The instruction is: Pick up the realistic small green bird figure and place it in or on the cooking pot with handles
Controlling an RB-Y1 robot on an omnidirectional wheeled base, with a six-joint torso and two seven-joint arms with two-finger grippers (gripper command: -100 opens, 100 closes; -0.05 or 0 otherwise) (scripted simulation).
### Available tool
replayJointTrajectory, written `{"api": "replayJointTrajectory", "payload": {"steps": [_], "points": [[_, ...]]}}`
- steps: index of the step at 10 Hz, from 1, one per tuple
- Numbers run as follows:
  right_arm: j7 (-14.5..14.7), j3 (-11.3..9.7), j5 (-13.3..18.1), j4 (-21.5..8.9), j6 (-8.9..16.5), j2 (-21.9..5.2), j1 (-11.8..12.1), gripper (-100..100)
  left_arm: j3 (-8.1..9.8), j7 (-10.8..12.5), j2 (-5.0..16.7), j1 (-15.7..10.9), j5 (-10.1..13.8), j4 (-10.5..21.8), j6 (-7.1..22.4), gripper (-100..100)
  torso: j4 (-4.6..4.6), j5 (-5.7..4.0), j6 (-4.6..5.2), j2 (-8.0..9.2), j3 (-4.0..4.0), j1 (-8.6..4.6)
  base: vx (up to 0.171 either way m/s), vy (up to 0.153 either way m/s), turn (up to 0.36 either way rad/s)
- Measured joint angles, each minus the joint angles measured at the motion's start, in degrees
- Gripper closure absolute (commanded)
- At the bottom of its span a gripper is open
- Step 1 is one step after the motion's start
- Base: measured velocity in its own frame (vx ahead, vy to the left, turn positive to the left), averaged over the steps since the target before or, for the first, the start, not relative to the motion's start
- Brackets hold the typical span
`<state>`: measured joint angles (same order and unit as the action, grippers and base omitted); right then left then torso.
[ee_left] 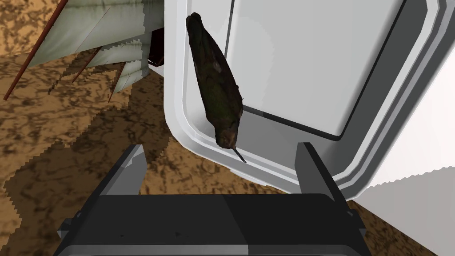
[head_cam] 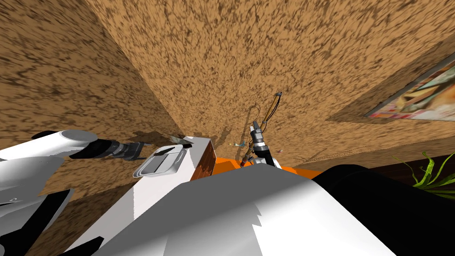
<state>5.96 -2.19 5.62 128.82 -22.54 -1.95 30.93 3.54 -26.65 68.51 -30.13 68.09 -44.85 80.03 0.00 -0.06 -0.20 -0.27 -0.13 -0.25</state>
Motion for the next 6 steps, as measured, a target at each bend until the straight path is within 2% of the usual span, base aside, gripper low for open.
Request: {"api": "replayJointTrajectory", "payload": {"steps": [1,6], "points": [[0.0,0.0,0.0,0.0,0.0,0.0,0.0,0,-0.03,-0.2,0.1,-0.1,0.1,0.1,0.2,0,0.0,0.03,0.01,0.04,0.02,0.07,0.0,0.0,0.0],[0.0,0.0,0.0,0.0,0.0,0.0,0.0,0,-0.02,-0.2,0.1,-0.1,0.1,0.1,0.2,0,0.01,0.05,0.01,0.1,0.06,0.15,0.0,0.0,0.0]]}}
